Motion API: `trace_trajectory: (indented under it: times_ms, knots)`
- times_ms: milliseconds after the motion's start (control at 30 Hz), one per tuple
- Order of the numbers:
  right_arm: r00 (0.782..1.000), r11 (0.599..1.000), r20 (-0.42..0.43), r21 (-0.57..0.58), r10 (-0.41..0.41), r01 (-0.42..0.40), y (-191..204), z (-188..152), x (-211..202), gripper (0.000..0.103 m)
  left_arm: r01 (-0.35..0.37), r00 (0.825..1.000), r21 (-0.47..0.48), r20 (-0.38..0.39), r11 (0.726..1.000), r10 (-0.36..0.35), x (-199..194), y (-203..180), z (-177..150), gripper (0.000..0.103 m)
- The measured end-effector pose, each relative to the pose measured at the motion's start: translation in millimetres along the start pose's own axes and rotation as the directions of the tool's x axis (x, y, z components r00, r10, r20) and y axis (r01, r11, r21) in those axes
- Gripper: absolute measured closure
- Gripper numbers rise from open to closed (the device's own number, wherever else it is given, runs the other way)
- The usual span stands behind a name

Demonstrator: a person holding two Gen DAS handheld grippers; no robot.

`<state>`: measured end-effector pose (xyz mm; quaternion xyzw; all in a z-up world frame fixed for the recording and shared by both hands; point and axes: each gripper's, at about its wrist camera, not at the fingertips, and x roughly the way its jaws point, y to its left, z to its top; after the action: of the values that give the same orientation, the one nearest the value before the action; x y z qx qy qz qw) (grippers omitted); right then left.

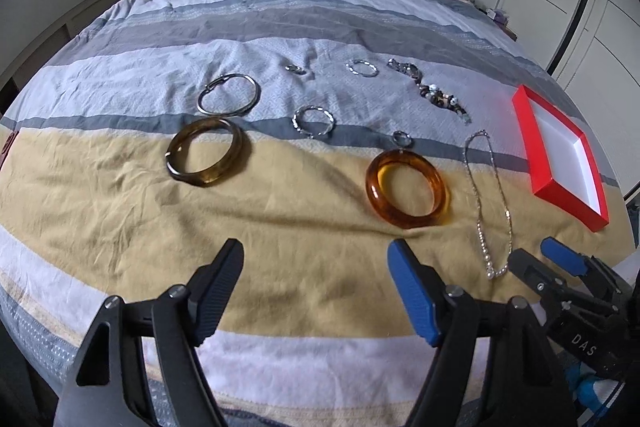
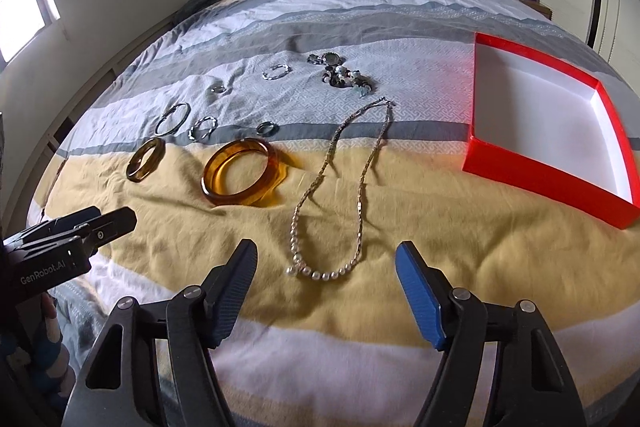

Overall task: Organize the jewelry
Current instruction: 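Grasp the amber bangle with the left tool while the right tool grasps the silver necklace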

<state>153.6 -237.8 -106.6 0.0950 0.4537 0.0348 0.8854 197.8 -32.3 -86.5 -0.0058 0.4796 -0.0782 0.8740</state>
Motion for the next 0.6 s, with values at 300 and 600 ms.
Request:
trace_trajectory:
  times_ms: [300, 600]
  knots:
    - [0.999, 1.000, -0.041, -0.004, 0.009, -0.009, -3.9, 16.0, 36.3, 0.032, 0.041, 0.999, 0.029, -0.032, 0.999, -0.040, 43.5, -18.9, 27.9, 0.038]
    - [0.997, 1.000, -0.077, -0.022, 0.010, -0.012, -5.9, 22.7, 71.9, 0.037, 0.027, 0.996, 0.069, -0.091, 0.997, -0.021, 89.8, -30.9, 34.4, 0.043]
